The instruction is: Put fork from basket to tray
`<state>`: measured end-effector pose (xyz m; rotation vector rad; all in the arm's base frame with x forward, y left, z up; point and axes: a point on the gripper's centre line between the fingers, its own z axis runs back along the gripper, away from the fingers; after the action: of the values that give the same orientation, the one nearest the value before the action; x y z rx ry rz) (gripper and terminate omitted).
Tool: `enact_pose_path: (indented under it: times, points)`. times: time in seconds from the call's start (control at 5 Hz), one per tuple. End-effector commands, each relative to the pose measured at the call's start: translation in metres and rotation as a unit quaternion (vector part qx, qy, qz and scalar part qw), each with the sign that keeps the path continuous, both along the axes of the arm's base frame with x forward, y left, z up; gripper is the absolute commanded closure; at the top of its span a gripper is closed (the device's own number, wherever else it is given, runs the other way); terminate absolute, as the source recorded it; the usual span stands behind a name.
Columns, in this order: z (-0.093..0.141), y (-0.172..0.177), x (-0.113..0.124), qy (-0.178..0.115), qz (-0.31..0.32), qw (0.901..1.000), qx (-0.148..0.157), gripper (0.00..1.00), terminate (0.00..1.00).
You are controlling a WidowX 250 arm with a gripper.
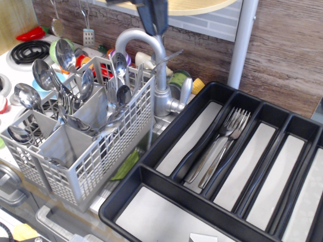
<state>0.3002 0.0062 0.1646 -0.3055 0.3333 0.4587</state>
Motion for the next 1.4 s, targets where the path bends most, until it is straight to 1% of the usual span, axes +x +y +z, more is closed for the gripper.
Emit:
enact_pose_path:
  times: [0.0,0.2,0.4,0.6,0.8,1.0,1.2]
  points:
    - [0.011,-0.031,0.023,-0.027,0.006,0.9994,-0.022,1.00,0.00]
    - [0.006,-0.043,0.028,-0.031,0.006,0.9995,-0.010,1.00,0.00]
    - [-0.018,-0.045,0.033,-0.013,0.025,0.9996,-0.005,1.00,0.00]
    - [-0.049,-0.042,0.034,-0.044,0.004,0.9990,0.002,1.00,0.00]
    - [-0.066,-0.039,0.036,-0.046,0.003,0.9986,-0.025,1.00,0.00]
    - [-0.078,-0.040,0.038,-0.048,0.009,0.9979,-0.043,1.00,0.00]
    - [-0.084,-0.037,0.034,-0.032,0.024,0.9968,-0.069,1.00,0.00]
